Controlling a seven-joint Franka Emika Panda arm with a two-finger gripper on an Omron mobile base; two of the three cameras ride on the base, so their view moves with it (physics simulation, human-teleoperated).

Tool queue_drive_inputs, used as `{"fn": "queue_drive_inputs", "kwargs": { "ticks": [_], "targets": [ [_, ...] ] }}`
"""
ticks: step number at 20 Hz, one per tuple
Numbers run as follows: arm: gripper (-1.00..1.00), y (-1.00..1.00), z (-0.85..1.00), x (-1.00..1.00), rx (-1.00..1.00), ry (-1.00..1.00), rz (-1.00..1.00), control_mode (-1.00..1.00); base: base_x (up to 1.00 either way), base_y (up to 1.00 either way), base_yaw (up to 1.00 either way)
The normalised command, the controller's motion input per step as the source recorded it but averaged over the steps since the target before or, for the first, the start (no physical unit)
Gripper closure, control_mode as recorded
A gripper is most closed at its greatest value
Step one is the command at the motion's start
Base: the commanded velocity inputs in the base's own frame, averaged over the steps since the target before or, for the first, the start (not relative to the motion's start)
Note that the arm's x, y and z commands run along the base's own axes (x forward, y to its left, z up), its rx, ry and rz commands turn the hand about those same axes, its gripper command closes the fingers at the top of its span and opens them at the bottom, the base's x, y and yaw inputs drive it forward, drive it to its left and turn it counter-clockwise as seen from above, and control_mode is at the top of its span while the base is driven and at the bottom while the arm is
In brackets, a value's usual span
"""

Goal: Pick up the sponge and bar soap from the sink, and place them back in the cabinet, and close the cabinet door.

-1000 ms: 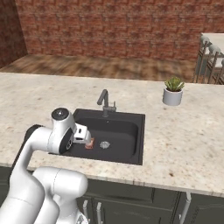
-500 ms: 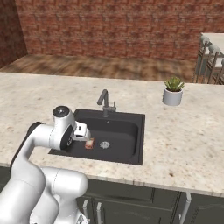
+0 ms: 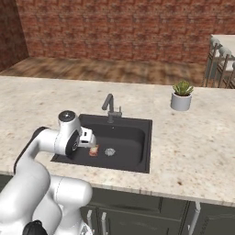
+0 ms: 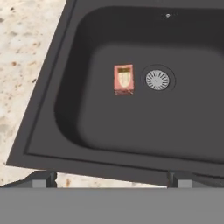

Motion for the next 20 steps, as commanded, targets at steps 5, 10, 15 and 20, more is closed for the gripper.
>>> {"fn": "queue_drive_inputs", "kwargs": {
  "ticks": [5, 10, 15, 20],
  "targets": [
    [-1.0, 0.0, -0.2, 0.07, 0.0, 0.0, 0.0, -1.0, 0.0, 0.0, 0.0],
    [-1.0, 0.0, -0.18, 0.11, 0.0, 0.0, 0.01, -1.0, 0.0, 0.0, 0.0],
    [-1.0, 0.0, -0.16, 0.09, 0.0, 0.0, 0.02, -1.0, 0.0, 0.0, 0.0],
    [-1.0, 0.0, -0.17, 0.09, 0.0, 0.0, 0.02, -1.0, 0.0, 0.0, 0.0]
  ]
}}
